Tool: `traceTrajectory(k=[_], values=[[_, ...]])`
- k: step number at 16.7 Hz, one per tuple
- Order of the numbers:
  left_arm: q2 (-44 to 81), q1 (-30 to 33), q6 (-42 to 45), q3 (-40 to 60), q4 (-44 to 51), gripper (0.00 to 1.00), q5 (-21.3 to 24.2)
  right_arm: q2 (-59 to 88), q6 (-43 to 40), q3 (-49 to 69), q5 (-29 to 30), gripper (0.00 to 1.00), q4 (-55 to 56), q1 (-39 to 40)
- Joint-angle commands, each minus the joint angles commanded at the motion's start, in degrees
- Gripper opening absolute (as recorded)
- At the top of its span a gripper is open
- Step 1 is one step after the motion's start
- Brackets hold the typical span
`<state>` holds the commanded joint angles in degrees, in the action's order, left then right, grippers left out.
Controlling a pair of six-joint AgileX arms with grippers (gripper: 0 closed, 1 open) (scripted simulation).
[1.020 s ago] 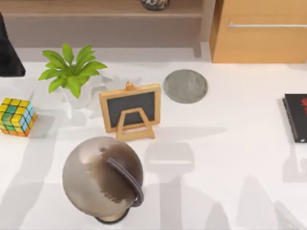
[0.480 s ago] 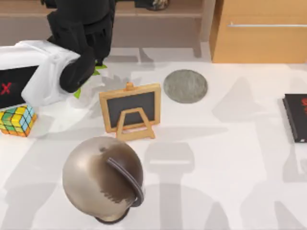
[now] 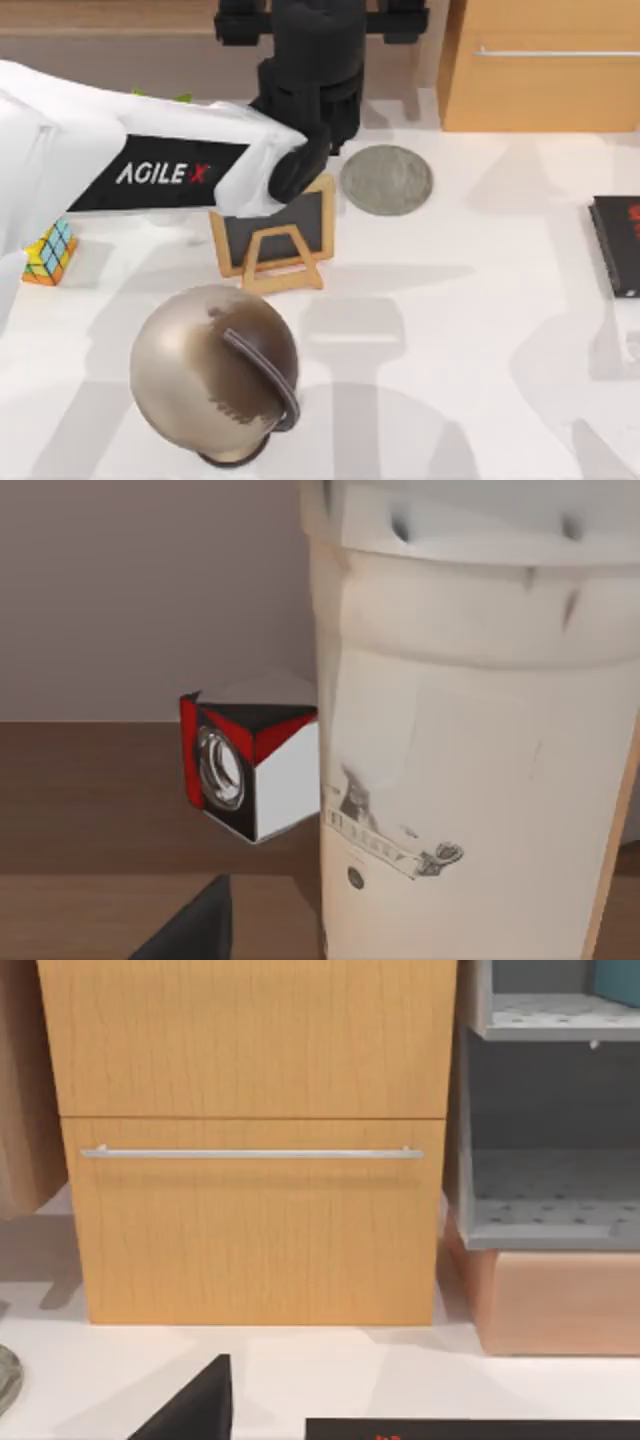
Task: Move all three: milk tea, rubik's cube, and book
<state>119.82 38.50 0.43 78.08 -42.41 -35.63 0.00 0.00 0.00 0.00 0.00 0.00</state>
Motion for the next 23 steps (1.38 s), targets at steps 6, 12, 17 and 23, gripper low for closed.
traceTrajectory(k=[6, 12, 17, 23], values=[[0.1, -0.3, -0.1, 0.6, 0.7, 1.00, 0.3, 0.0, 0.0, 0.0, 0.0, 1.00, 0.0, 0.0], [5.2, -2.9, -0.1, 12.0, 7.0, 1.00, 2.7, 0.0, 0.0, 0.0, 0.0, 1.00, 0.0, 0.0], [12.3, -5.2, -0.2, 21.4, 9.4, 1.00, 5.1, 0.0, 0.0, 0.0, 0.0, 1.00, 0.0, 0.0], [13.6, -5.2, -0.2, 22.9, 9.5, 1.00, 5.4, 0.0, 0.0, 0.0, 0.0, 1.00, 0.0, 0.0]])
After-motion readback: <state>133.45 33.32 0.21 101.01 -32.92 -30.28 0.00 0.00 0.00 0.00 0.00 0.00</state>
